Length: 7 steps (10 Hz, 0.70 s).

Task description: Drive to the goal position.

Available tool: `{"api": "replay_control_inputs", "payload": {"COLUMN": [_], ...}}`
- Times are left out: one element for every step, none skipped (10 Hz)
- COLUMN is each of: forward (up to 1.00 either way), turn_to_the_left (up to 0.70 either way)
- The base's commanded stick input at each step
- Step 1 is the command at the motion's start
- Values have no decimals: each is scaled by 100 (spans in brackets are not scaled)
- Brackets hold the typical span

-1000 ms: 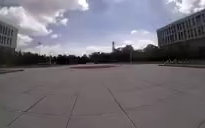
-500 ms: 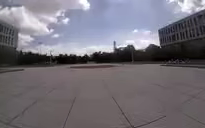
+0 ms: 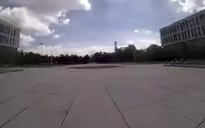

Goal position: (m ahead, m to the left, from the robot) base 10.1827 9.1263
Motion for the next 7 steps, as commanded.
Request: {"api": "replay_control_inputs", "payload": {"forward": [70, 70, 70, 70, 70, 70, 70], "turn_to_the_left": [0, 0, 0, 0, 0, 0, 0]}}
